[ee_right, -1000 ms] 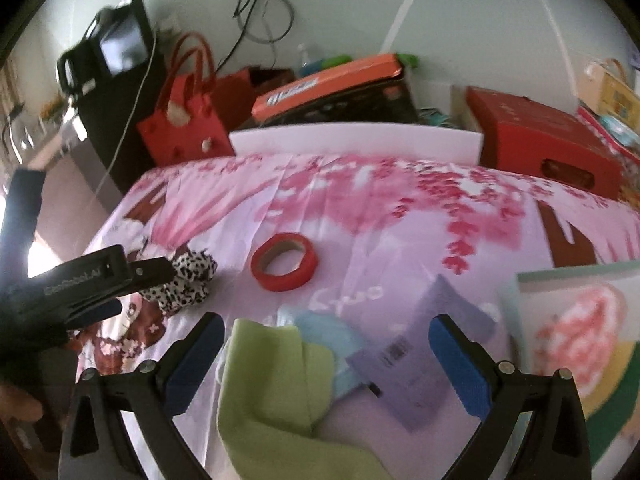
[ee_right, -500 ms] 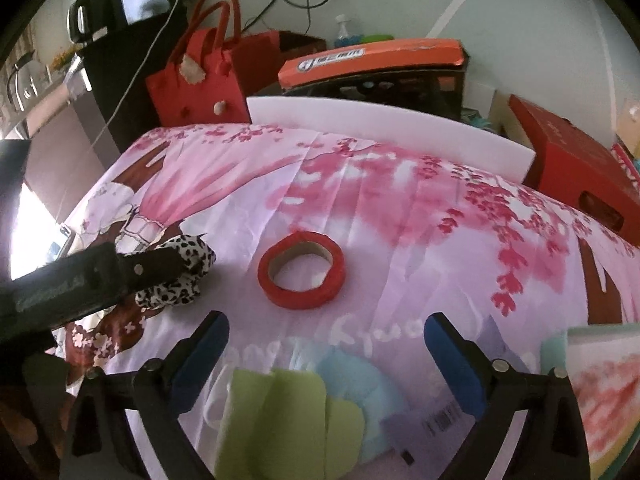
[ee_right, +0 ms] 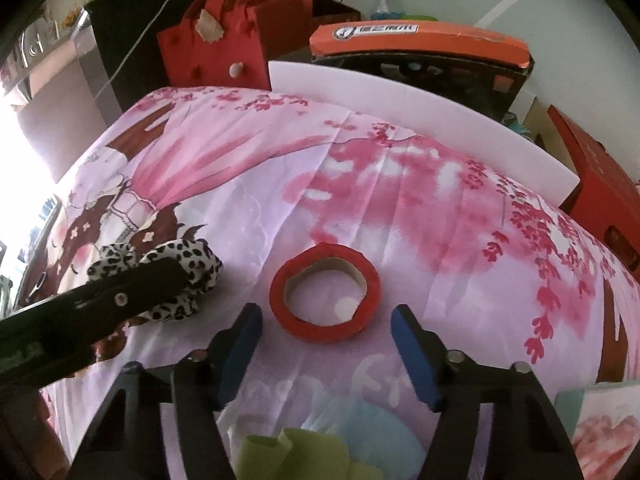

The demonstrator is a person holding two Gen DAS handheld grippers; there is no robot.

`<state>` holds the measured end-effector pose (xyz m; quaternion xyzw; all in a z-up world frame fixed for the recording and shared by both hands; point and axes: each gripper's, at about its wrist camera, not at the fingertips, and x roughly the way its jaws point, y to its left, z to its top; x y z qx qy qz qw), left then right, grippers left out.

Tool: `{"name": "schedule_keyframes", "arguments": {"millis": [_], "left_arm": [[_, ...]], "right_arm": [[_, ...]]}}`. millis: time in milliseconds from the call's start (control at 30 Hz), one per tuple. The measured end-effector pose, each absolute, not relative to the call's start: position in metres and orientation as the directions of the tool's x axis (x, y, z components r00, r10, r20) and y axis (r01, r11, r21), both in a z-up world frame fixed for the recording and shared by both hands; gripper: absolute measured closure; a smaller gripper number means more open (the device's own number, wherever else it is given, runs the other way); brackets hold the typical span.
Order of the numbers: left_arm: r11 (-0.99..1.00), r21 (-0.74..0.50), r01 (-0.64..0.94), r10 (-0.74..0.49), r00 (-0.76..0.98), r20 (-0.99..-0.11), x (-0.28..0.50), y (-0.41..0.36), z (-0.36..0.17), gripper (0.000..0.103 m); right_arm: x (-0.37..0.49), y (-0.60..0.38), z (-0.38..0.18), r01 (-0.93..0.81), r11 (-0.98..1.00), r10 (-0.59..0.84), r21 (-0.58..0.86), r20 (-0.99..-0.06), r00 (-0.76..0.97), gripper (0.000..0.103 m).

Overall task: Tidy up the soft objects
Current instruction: 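Grasp the red tape roll with the right tool while the left tool grasps the leopard-print scrunchie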

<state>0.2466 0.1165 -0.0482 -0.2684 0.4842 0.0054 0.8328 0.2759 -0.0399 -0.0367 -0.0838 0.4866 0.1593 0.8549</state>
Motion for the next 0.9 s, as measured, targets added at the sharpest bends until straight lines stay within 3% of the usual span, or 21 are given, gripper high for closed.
{"name": "schedule_keyframes", "arguments": {"millis": [200, 433, 900], "left_arm": [[0.858, -0.442, -0.262, -0.255, 0.529, -0.809, 0.247, 0.115, -0.047, 0.048], [0.873, -0.426, -0.237, -0.248, 0.536, -0.807, 0.246, 0.112, -0.041, 0.069], [0.896, -0.389, -0.214, -0.224, 0.54, -0.811, 0.239, 0.103, -0.025, 0.08]], "right_arm": [[0.28, -0.039, -0.04, -0.344, 0.938, 0.197, 0.032, -0.868, 0.456, 0.045], [0.277, -0.045, -0.038, -0.325, 0.942, 0.233, 0.085, -0.862, 0.45, 0.046], [0.241, -0.08, 0.0, -0.242, 0.955, 0.278, 0.17, -0.797, 0.537, 0.047]]}}
